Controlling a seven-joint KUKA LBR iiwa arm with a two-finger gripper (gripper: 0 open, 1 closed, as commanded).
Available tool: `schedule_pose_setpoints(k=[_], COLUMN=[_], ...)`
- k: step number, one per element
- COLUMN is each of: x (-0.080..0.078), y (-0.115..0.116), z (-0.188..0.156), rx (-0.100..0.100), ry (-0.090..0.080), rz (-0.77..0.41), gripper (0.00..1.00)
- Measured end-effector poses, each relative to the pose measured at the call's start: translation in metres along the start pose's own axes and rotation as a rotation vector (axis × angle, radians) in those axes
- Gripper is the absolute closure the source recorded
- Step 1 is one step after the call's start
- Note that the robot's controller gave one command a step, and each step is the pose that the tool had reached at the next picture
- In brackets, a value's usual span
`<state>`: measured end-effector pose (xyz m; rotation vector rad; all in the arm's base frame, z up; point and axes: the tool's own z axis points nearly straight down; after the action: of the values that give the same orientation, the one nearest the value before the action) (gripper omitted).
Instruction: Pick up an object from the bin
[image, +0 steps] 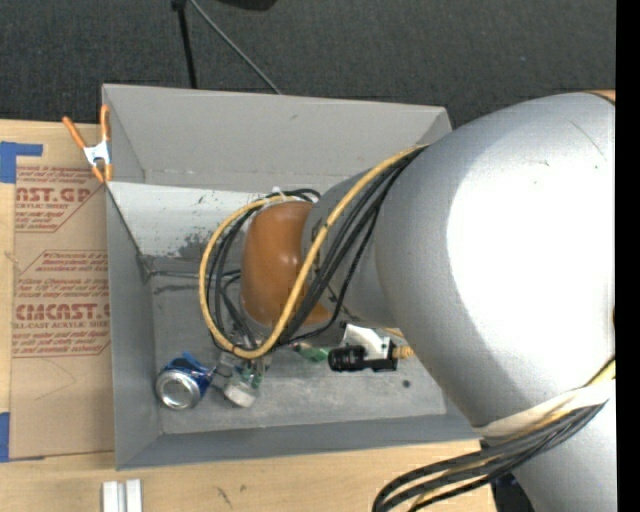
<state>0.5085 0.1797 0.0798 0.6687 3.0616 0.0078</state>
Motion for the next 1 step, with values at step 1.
schedule_pose_setpoints(k=[1], x=[0.0113], y=[0.0025], z=[-0.0782], rx=[0.001], ry=[0.002], rz=[0.031], gripper=[1.0])
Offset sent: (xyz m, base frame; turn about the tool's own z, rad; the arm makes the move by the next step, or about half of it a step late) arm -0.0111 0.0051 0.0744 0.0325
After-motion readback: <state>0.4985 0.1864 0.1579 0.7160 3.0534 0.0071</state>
